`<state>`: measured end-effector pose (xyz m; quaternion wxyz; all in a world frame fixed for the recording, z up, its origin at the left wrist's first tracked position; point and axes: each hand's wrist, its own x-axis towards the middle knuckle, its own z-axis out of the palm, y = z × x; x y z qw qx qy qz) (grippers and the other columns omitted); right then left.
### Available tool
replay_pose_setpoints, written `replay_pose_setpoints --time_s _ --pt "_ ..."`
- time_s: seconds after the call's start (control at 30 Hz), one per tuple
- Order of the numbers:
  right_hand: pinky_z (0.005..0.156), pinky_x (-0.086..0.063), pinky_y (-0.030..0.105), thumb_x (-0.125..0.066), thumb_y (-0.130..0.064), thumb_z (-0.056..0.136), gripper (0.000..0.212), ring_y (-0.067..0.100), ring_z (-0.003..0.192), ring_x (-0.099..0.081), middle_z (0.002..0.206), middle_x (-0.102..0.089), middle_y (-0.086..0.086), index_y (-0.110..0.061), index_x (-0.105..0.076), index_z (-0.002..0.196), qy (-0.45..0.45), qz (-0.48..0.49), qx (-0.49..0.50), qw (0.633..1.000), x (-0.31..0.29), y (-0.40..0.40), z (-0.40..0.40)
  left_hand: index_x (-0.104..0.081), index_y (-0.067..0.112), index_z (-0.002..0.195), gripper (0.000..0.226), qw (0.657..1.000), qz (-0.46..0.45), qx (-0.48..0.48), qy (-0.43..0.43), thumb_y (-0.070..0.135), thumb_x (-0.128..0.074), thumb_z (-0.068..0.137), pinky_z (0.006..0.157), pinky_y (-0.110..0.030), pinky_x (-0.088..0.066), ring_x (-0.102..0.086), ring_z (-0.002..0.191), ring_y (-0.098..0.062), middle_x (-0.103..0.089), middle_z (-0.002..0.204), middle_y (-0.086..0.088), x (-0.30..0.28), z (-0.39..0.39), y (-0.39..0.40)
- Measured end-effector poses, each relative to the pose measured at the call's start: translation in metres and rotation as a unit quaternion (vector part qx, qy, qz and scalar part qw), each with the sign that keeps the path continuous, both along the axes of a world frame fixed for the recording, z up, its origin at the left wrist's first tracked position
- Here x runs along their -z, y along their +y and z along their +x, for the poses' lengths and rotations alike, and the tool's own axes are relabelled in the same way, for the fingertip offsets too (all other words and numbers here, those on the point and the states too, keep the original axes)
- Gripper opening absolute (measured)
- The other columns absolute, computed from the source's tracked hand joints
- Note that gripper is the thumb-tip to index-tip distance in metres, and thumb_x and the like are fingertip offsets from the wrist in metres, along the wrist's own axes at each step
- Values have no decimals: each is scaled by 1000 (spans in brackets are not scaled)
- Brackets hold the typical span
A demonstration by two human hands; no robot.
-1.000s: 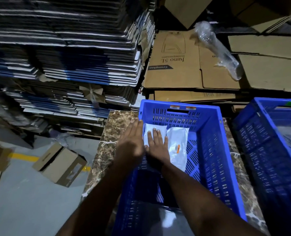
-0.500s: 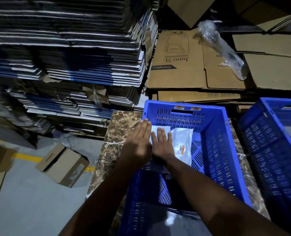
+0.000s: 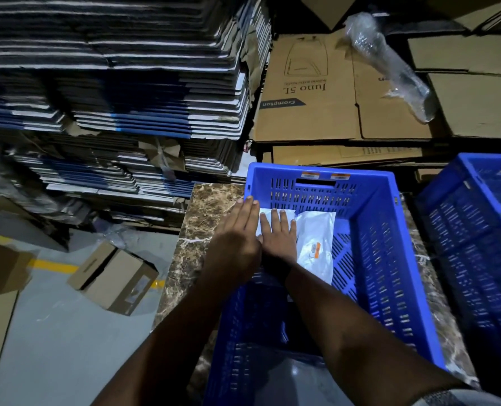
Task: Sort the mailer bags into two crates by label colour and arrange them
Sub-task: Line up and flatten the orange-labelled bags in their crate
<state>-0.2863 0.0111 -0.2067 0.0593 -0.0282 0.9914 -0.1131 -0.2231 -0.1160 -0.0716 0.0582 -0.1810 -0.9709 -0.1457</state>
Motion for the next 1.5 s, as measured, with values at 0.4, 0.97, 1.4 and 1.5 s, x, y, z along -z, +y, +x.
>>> replay_pose_setpoints --time_s 0.4,0.97,1.4,1.5 --pt "121 -5 58 -45 -42 100 73 36 153 0 165 -3 20 -12 -13 159 33 -37 -7 999 27 -4 51 -18 6 157 71 999 26 4 -19 31 -28 91 123 -48 -18 -8 153 -25 -13 164 -10 -1 7 -2" --pt "124 -3 49 -16 -42 101 67 32 154 0 166 -3 18 -10 -1 159 13 -81 -13 997 -29 11 57 6 11 158 67 995 -64 -34 -64 20 -28 100 125 -34 2 8 153 -19 9 166 -5 -14 4 7" --pt "81 -51 33 -67 -39 89 34 15 86 -66 91 -70 -4 -22 -62 118 -112 -217 -100 964 -131 97 214 -10 1 156 67 991 -108 15 -76 37 -31 105 122 -33 4 2 153 -27 -9 165 -14 -26 35 14" --pt "79 -51 30 -82 -43 77 39 12 86 -65 96 -69 -6 -23 -68 107 -180 -181 -141 957 -129 98 234 -19 4 156 67 993 -101 39 -50 43 -31 103 122 -37 -2 0 153 -26 -21 163 -13 -13 50 9"
